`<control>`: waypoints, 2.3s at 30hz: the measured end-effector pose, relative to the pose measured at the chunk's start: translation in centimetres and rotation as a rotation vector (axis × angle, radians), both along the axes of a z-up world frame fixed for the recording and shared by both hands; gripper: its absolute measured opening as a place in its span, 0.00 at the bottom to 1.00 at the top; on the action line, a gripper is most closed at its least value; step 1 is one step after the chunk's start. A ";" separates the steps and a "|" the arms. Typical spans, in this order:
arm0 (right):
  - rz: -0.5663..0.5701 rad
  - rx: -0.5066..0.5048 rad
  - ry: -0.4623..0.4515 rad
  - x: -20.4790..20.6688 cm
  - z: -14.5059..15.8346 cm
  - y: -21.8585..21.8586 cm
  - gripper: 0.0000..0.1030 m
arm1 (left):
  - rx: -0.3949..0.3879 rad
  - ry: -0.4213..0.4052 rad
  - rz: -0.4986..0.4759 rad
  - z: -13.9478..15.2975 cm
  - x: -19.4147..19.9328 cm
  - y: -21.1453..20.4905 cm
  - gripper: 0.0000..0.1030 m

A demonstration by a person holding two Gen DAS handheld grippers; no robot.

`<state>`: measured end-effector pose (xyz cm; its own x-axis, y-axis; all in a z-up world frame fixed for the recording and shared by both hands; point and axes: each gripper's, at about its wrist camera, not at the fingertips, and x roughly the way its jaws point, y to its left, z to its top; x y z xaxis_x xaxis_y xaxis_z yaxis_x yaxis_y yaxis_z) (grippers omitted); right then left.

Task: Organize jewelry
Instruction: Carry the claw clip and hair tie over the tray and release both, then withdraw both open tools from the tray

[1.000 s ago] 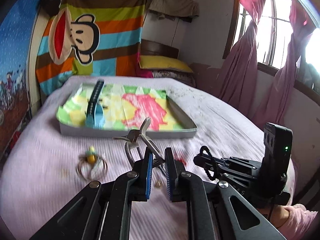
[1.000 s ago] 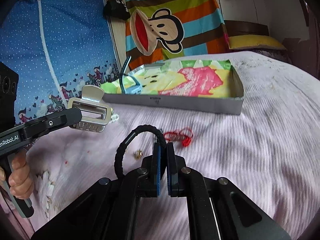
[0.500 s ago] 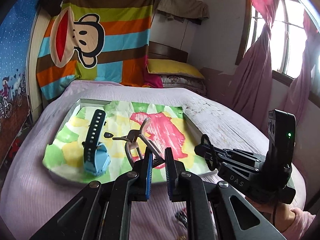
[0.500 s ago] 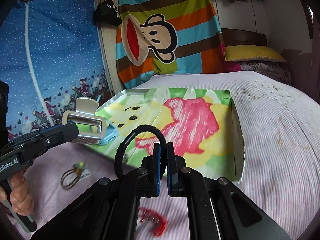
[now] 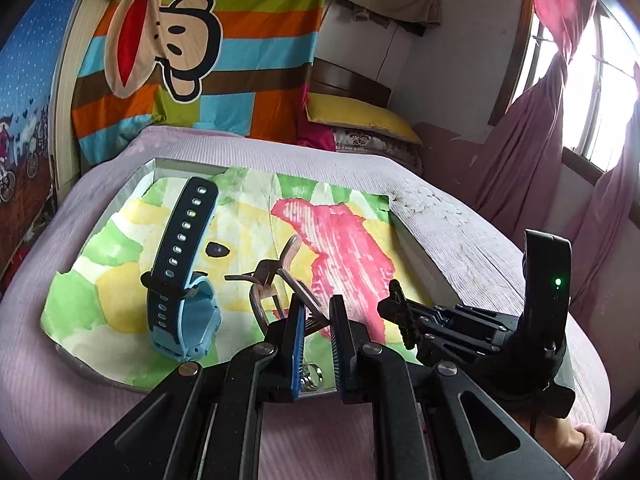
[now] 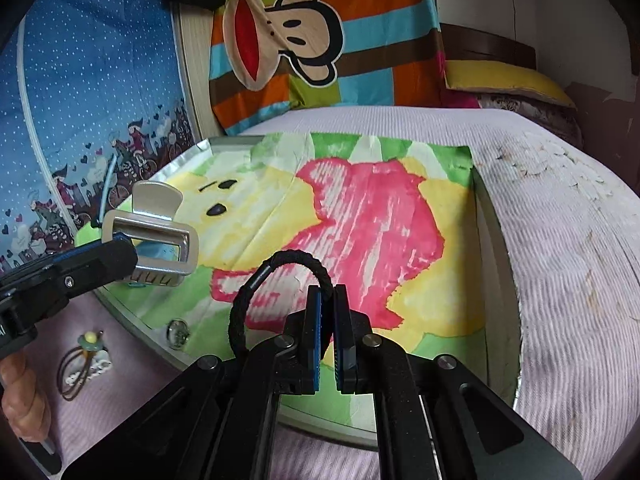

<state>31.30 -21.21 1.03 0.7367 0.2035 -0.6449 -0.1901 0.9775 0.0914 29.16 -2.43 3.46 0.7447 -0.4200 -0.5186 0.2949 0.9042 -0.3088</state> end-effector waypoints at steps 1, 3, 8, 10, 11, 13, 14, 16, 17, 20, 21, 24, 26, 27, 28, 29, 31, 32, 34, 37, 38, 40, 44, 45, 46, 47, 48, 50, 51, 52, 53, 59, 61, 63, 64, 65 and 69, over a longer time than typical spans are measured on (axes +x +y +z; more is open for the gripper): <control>0.001 -0.005 0.005 0.2 -0.2 0.1 0.05 | -0.001 0.003 0.000 -0.1 0.1 0.0 0.11; 0.004 -0.011 0.012 0.4 -0.4 0.2 0.05 | 0.001 0.009 0.003 -0.2 0.4 -0.2 0.11; 0.006 -0.025 0.029 1.3 -0.8 0.2 0.05 | -0.004 0.027 0.001 -0.7 1.2 -0.2 0.11; 0.003 -0.028 0.036 1.6 -0.9 0.2 0.05 | -0.005 0.038 0.001 -1.0 1.4 -0.1 0.11; 0.002 -0.027 0.038 1.7 -0.9 0.2 0.05 | -0.008 0.044 0.001 -1.1 1.5 -0.1 0.11; 0.002 -0.024 0.043 1.9 -1.1 0.1 0.05 | -0.016 0.044 0.002 -1.2 1.4 -0.1 0.11; 0.001 -0.022 0.046 2.0 -1.1 0.1 0.05 | -0.022 0.047 0.004 -1.2 1.4 0.0 0.11; 0.003 -0.022 0.052 2.1 -1.3 0.1 0.05 | -0.026 0.053 0.005 -1.2 1.4 0.1 0.12; 0.004 -0.022 0.051 2.2 -1.3 0.1 0.05 | -0.027 0.059 0.006 -1.1 1.5 0.2 0.12; 0.007 -0.026 0.054 2.2 -1.3 0.2 0.05 | -0.034 0.081 0.009 -1.2 1.6 0.7 0.12; 0.008 -0.028 0.054 2.2 -1.3 0.2 0.05 | -0.035 0.088 0.009 -1.2 1.6 0.7 0.13; 0.009 -0.030 0.055 2.2 -1.3 0.2 0.05 | -0.025 0.108 0.014 -1.3 1.5 1.1 0.13; 0.012 -0.029 0.055 2.2 -1.3 0.2 0.05 | -0.017 0.115 0.020 -1.4 1.3 1.2 0.14; 0.012 -0.030 0.055 2.2 -1.3 0.2 0.05 | -0.014 0.120 0.022 -1.5 1.3 1.2 0.14; 0.013 -0.031 0.056 2.2 -1.3 0.3 0.05 | -0.009 0.127 0.027 -1.6 1.2 1.3 0.15; 0.015 -0.031 0.056 2.2 -1.3 0.3 0.05 | -0.003 0.134 0.032 -1.7 1.1 1.4 0.15; 0.016 -0.028 0.058 2.1 -1.3 0.2 0.05 | 0.014 0.148 0.044 -1.8 1.0 1.5 0.17; 0.016 -0.028 0.059 2.0 -1.3 0.2 0.05 | 0.020 0.154 0.046 -1.9 1.0 1.6 0.17; 0.016 -0.029 0.063 1.9 -1.3 0.2 0.06 | 0.033 0.155 0.051 -1.9 0.7 1.7 0.19; 0.020 -0.031 0.066 1.5 -1.3 0.1 0.07 | 0.036 0.144 0.054 -1.6 0.2 1.7 0.32; 0.022 -0.032 0.067 1.4 -1.3 0.1 0.08 | 0.036 0.137 0.056 -1.4 0.0 1.8 0.38; 0.022 -0.030 0.067 1.1 -1.3 0.0 0.10 | 0.021 0.116 0.062 -1.1 -0.5 2.0 0.56; 0.016 -0.019 0.032 0.0 -0.7 -0.4 0.29 | 0.021 0.093 0.084 -0.9 -1.3 2.3 0.57; 0.013 -0.014 0.014 -0.4 -0.5 -0.6 0.32 | 0.029 0.082 0.097 -0.9 -1.6 2.4 0.60; 0.012 -0.005 -0.005 -0.8 -0.3 -0.8 0.36 | 0.036 0.067 0.109 -0.7 -2.0 2.4 0.64; 0.008 0.006 -0.024 -1.3 0.0 -1.0 0.39 | 0.037 0.055 0.115 -0.7 -2.3 2.5 0.67; 0.004 0.023 -0.045 -1.9 0.3 -1.2 0.41 | 0.038 0.037 0.129 -0.5 -2.8 2.6 0.71; 0.001 0.048 -0.082 -2.9 0.9 -1.6 0.55 | 0.034 0.011 0.149 -0.2 -3.5 2.8 0.76; -0.002 0.057 -0.105 -3.5 1.2 -1.7 0.57 | 0.038 -0.006 0.165 0.0 -4.0 2.9 0.79; -0.005 0.062 -0.127 -4.1 1.4 -1.8 0.61 | 0.049 -0.021 0.179 0.2 -4.4 2.8 0.82; -0.009 0.068 -0.149 -4.8 1.7 -1.9 0.63 | 0.067 -0.044 0.194 0.4 -4.9 2.8 0.83; -0.036 0.117 -0.238 -8.4 2.9 -2.5 0.83 | 0.120 -0.136 0.245 1.3 -7.7 2.5 0.96; -0.043 0.121 -0.270 -9.9 3.2 -2.6 0.91 | 0.131 -0.165 0.262 1.5 -9.0 2.6 1.00; -0.054 0.127 -0.296 -11.2 3.5 -2.7 0.97 | 0.138 -0.190 0.271 1.7 -10.1 2.7 1.00; -0.057 0.131 -0.305 -11.7 3.7 -2.9 0.98 | 0.143 -0.198 0.274 1.7 -10.5 2.8 1.00; -0.061 0.136 -0.318 -12.3 3.9 -3.0 0.98 | 0.146 -0.205 0.276 1.8 -11.0 2.9 1.00; -0.071 0.142 -0.357 -14.6 4.5 -3.4 0.99 | 0.152 -0.233 0.282 2.1 -12.7 3.2 1.00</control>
<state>16.69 -24.63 5.55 0.9251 0.2126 -0.3145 -0.1665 0.9718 0.1673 16.45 0.79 5.51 0.9252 -0.1135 -0.3622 0.0748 0.9901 -0.1192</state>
